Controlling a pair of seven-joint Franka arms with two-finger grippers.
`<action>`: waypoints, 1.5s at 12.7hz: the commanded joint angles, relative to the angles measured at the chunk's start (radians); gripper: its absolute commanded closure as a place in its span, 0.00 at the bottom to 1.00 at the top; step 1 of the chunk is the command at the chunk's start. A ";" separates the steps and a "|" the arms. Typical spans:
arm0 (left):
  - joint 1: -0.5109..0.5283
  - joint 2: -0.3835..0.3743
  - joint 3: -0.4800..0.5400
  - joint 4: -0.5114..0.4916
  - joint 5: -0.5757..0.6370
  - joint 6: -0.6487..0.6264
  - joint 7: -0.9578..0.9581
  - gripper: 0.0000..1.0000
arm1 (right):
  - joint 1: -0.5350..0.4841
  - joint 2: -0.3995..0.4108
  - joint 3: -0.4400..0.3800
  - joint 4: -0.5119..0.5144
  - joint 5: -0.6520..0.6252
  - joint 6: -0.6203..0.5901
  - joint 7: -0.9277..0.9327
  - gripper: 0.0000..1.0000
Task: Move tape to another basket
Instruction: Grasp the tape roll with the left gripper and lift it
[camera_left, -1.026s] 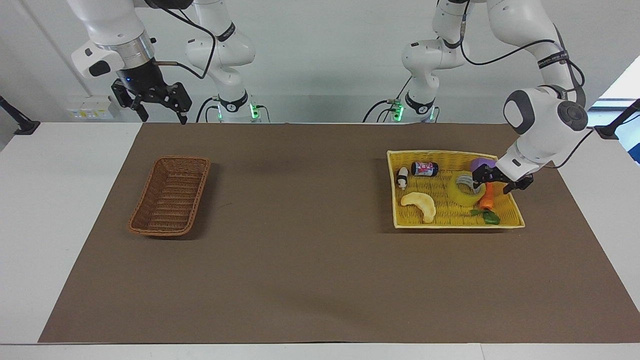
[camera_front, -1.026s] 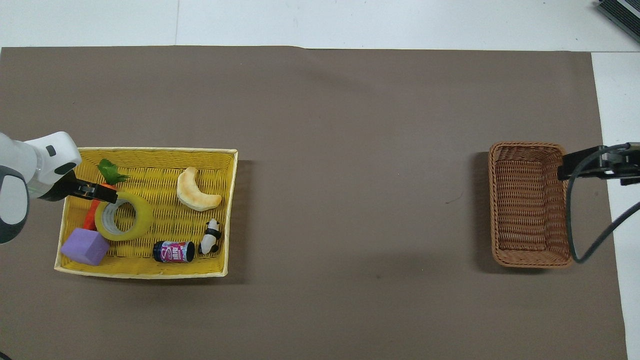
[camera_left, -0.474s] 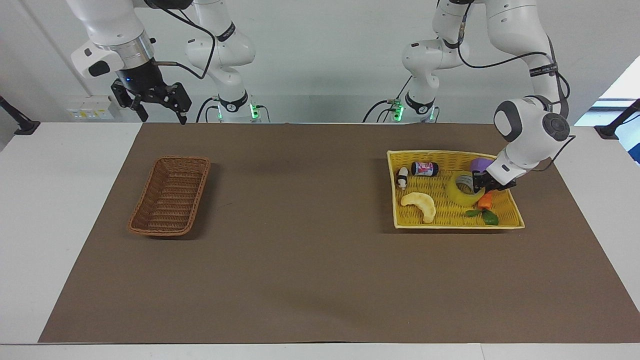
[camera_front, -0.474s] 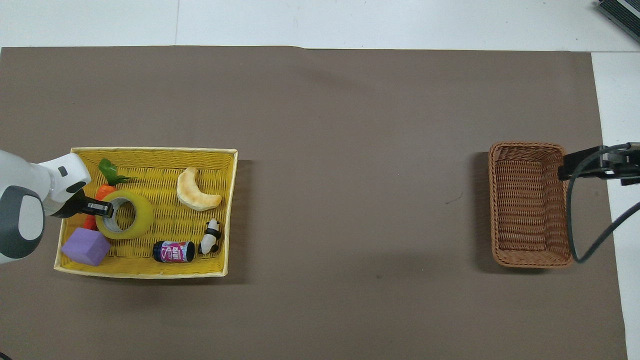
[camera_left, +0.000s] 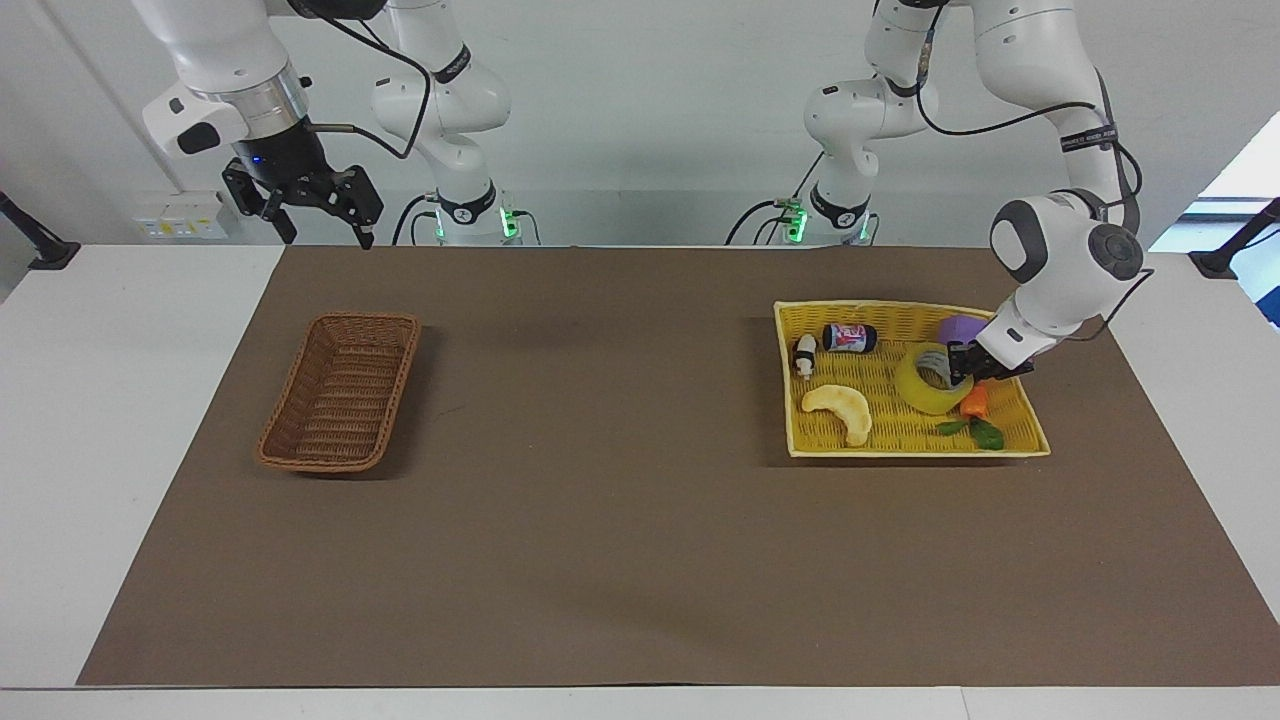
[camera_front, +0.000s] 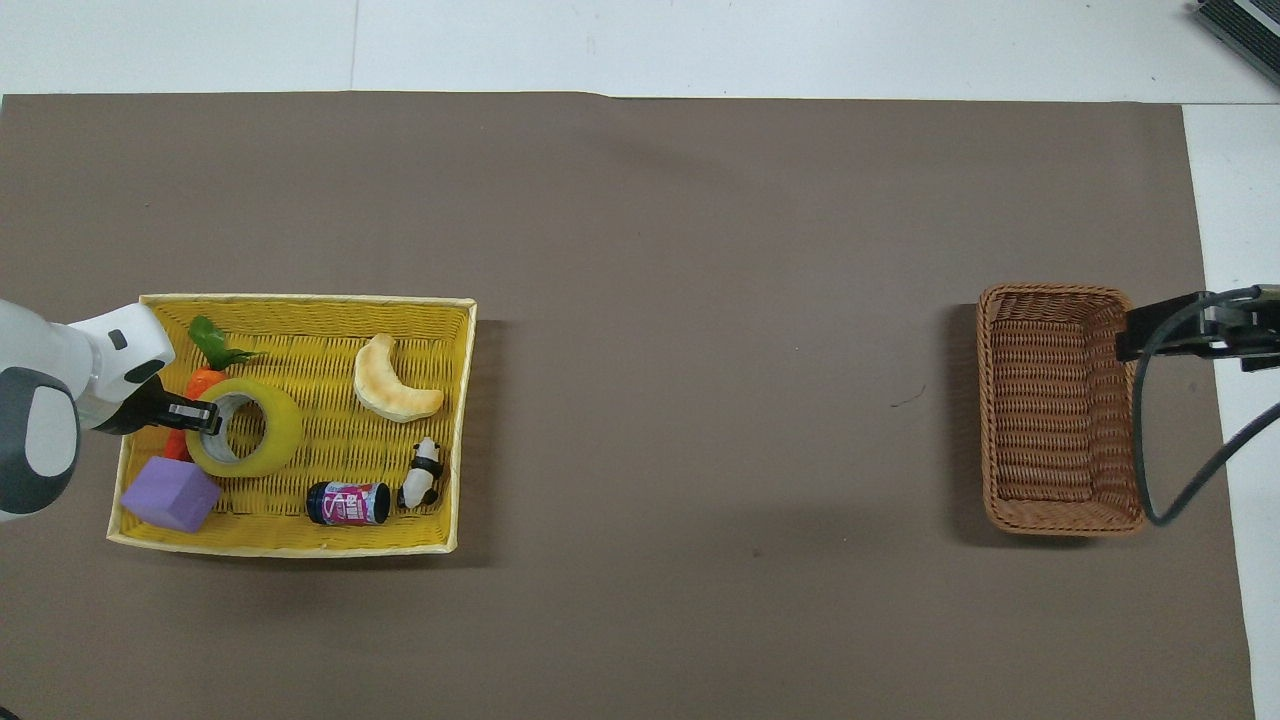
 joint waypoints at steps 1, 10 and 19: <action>0.009 0.008 -0.006 0.159 0.003 -0.168 -0.012 1.00 | -0.017 -0.017 0.004 -0.021 0.020 0.006 -0.035 0.00; -0.066 -0.008 -0.023 0.340 -0.005 -0.355 -0.256 1.00 | 0.015 -0.031 0.020 -0.087 0.203 0.078 -0.001 0.00; -0.403 -0.031 -0.024 0.319 -0.184 -0.345 -0.535 1.00 | 0.260 0.018 0.020 -0.190 0.547 0.354 0.358 0.00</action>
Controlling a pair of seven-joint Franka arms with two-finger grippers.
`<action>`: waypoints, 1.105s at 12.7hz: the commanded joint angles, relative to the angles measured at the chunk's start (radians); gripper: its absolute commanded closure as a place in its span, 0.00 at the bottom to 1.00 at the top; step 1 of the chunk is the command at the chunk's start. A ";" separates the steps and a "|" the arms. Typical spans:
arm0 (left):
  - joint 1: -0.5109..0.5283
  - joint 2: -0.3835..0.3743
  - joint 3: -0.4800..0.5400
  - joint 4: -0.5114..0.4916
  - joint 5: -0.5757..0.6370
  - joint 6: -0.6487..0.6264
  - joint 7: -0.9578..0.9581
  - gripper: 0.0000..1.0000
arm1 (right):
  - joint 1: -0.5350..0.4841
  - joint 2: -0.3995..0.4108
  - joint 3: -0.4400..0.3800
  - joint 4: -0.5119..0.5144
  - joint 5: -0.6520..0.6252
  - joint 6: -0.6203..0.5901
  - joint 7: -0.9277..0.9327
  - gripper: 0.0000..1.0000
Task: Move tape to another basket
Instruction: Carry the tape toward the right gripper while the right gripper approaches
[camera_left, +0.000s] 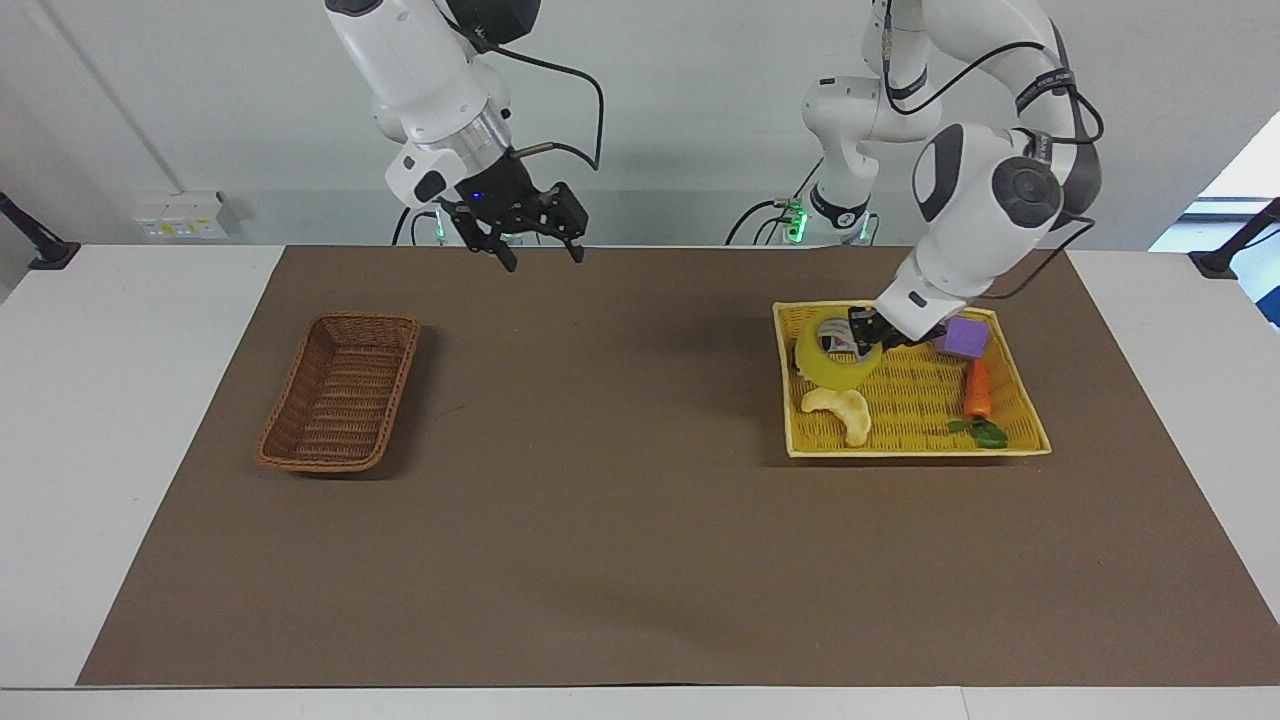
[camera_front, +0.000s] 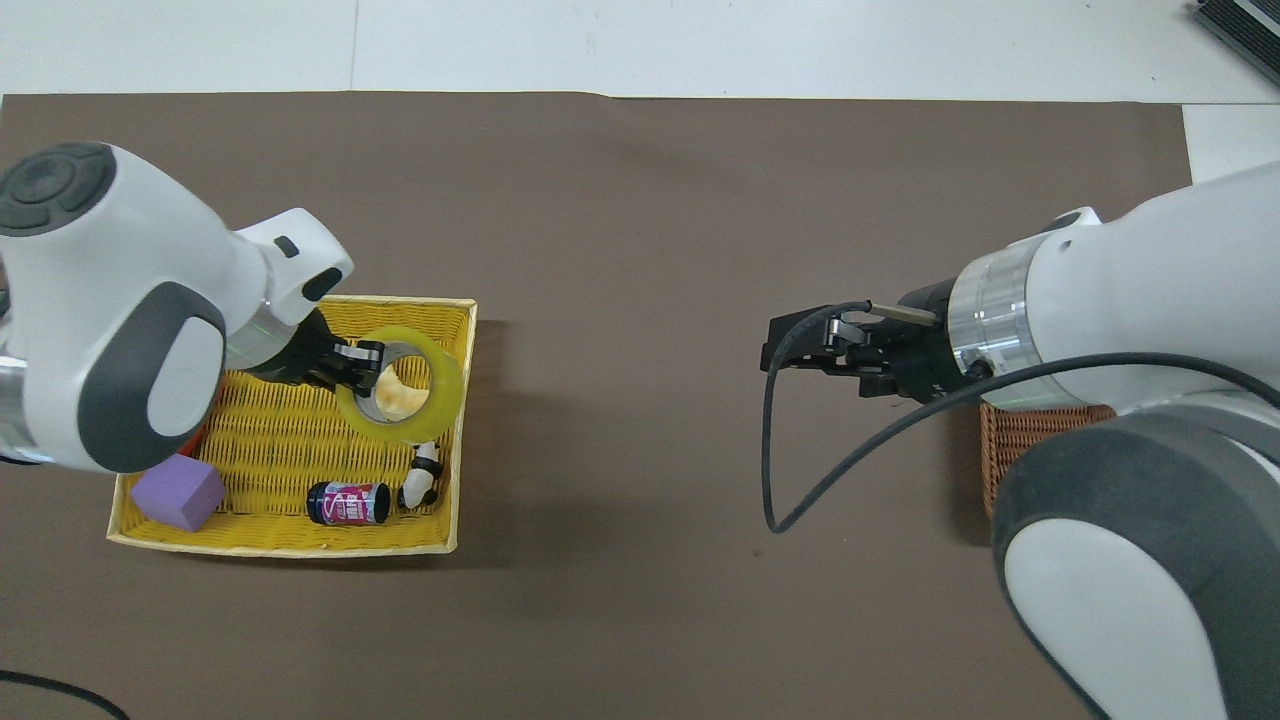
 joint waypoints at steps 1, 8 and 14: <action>-0.041 -0.022 0.020 -0.006 -0.145 0.005 -0.031 1.00 | -0.009 0.018 -0.007 -0.026 0.164 0.071 0.021 0.00; -0.176 -0.021 -0.013 0.009 -0.408 0.083 -0.081 1.00 | 0.096 0.095 -0.005 -0.114 0.305 0.281 0.006 0.00; -0.167 -0.004 -0.082 0.055 -0.449 0.151 -0.172 1.00 | 0.109 0.069 -0.007 -0.210 0.288 0.298 -0.130 0.00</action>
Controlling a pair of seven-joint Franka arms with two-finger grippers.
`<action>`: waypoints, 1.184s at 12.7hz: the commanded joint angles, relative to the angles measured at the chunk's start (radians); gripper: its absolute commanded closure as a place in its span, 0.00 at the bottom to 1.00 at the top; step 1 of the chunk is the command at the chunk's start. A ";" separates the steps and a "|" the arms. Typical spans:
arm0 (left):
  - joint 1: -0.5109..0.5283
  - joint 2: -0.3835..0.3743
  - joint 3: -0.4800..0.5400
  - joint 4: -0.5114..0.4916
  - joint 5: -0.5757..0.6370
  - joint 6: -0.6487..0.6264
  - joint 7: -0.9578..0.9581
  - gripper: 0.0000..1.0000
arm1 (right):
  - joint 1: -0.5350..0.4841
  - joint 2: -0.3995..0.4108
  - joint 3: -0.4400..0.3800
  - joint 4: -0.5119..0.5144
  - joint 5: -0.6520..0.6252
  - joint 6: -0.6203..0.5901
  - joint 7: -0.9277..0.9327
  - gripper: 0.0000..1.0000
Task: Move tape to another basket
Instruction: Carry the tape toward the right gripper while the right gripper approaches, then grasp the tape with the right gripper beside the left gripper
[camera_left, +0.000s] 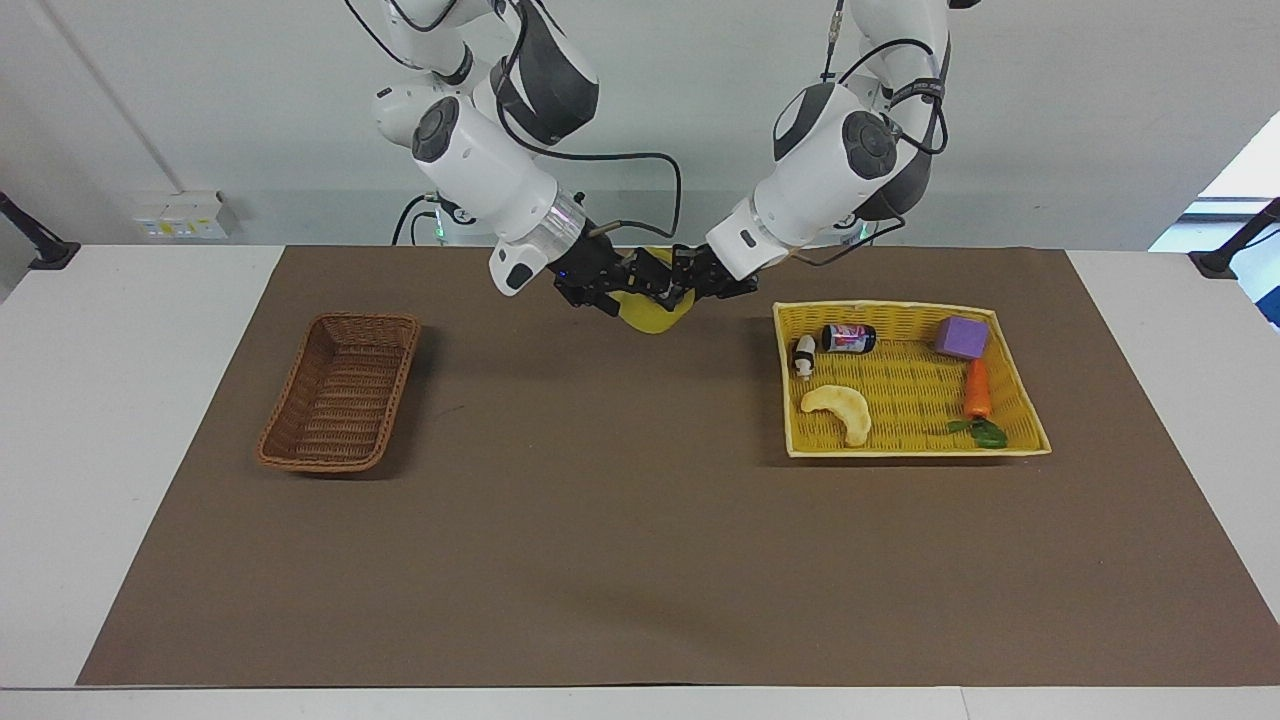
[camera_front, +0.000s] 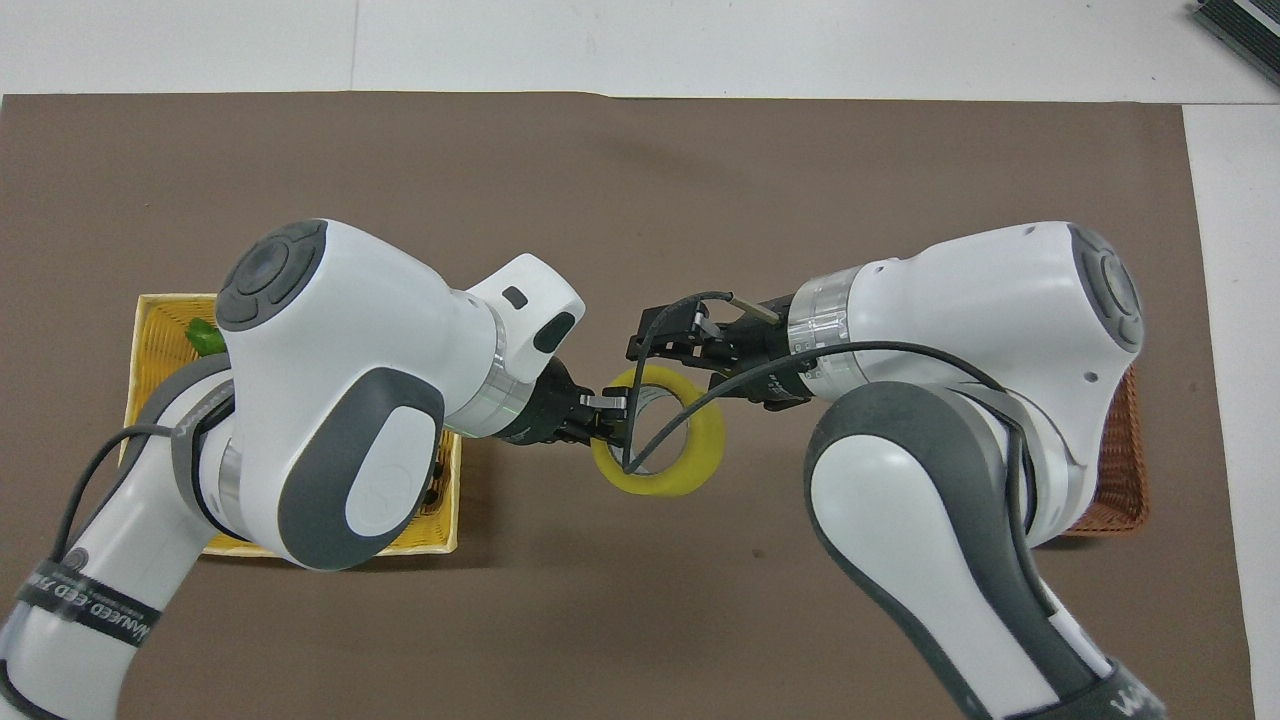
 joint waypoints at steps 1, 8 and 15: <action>0.009 0.004 0.008 0.035 -0.042 0.012 -0.015 1.00 | -0.004 -0.040 0.004 -0.064 0.015 0.003 -0.105 0.00; 0.018 0.014 0.008 0.035 -0.051 0.121 -0.013 1.00 | -0.003 -0.043 0.004 -0.070 0.012 0.003 -0.164 0.06; 0.017 0.013 0.007 0.033 -0.053 0.120 -0.010 1.00 | -0.015 -0.040 0.004 -0.065 0.012 -0.011 -0.076 1.00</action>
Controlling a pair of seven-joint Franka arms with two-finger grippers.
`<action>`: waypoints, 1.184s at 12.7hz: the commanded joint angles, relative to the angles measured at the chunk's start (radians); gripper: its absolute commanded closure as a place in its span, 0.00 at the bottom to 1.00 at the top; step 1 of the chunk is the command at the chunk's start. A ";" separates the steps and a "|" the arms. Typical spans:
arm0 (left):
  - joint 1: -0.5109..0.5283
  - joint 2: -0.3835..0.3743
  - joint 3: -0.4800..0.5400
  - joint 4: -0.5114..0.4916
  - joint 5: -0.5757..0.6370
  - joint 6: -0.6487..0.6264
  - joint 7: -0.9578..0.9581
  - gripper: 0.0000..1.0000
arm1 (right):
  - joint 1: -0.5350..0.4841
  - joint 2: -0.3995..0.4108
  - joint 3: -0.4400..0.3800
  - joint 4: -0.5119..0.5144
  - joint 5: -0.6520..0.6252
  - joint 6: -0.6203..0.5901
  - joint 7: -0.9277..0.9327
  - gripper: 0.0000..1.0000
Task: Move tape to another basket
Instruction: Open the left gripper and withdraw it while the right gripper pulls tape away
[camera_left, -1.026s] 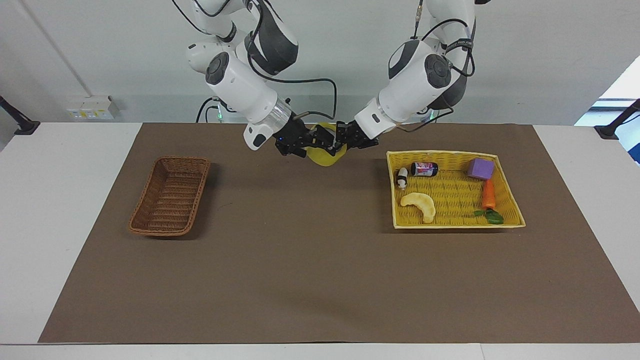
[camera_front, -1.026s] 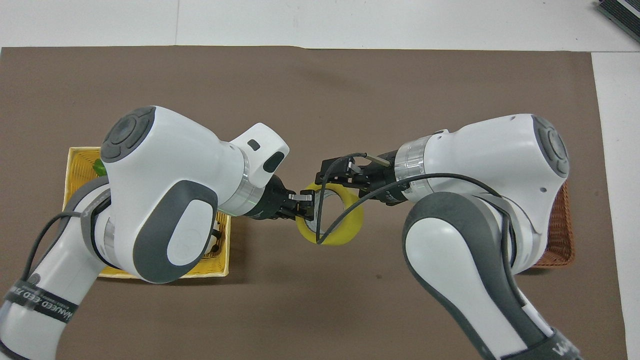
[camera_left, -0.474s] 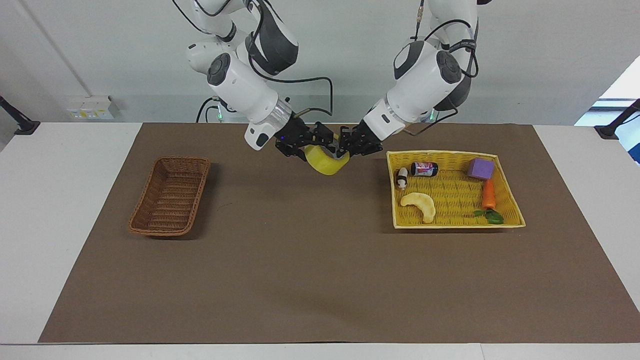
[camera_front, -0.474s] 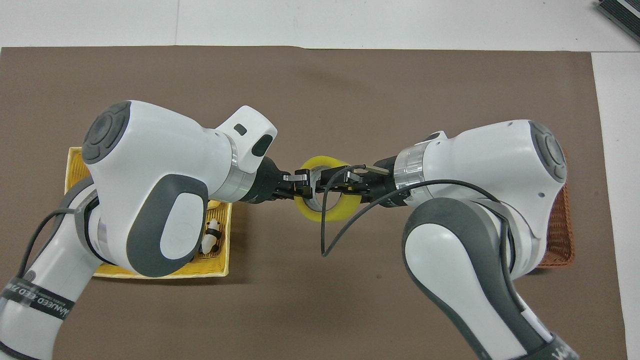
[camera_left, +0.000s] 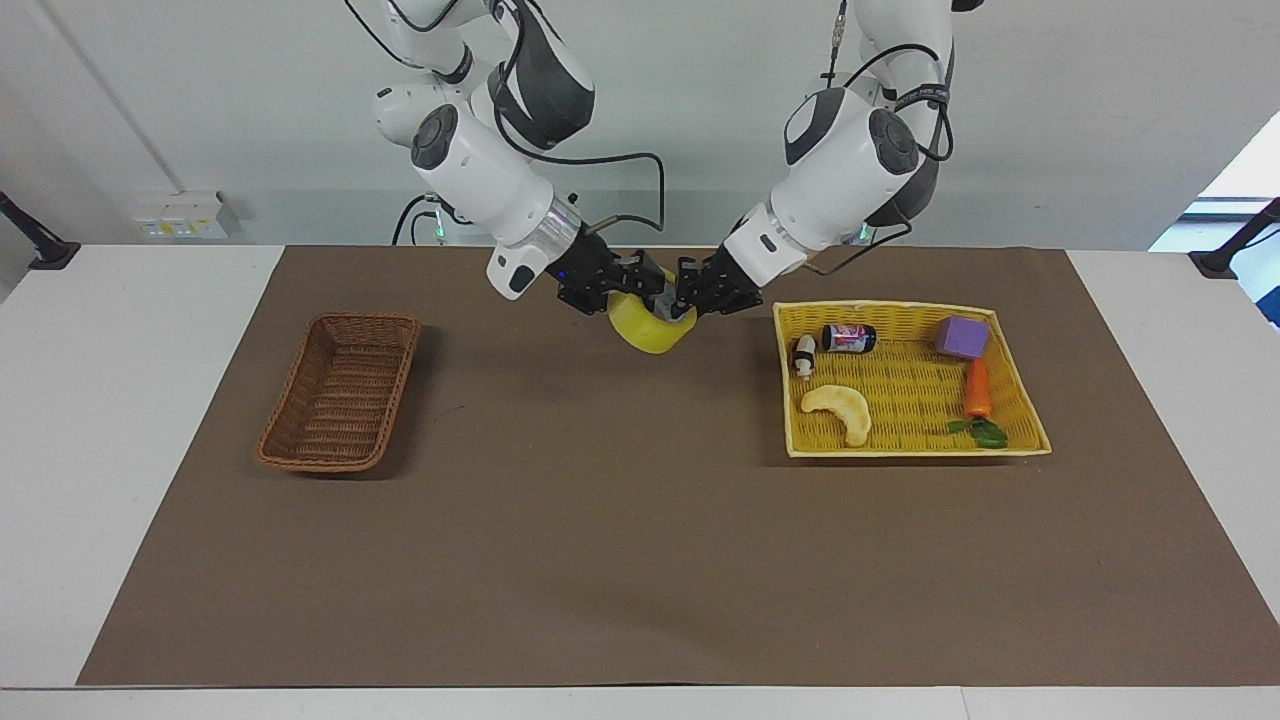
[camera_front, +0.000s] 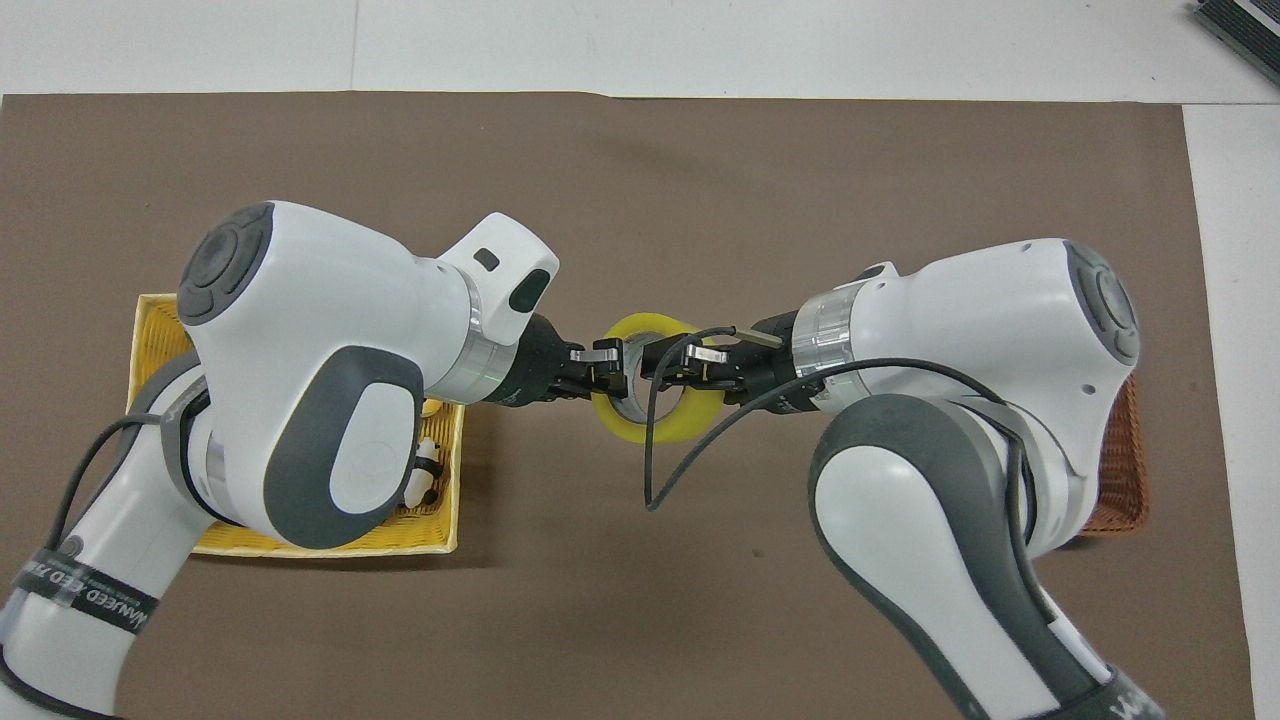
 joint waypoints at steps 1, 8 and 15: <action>0.004 -0.004 0.002 0.020 -0.023 0.006 -0.007 0.82 | -0.013 -0.021 0.004 -0.028 0.012 -0.010 0.030 1.00; 0.132 -0.036 0.014 0.022 -0.013 -0.061 -0.012 0.00 | -0.020 -0.016 -0.001 -0.026 -0.043 -0.010 0.030 1.00; 0.333 -0.040 0.017 0.060 0.225 -0.211 0.094 0.00 | -0.323 -0.024 -0.001 -0.083 -0.060 -0.059 -0.118 1.00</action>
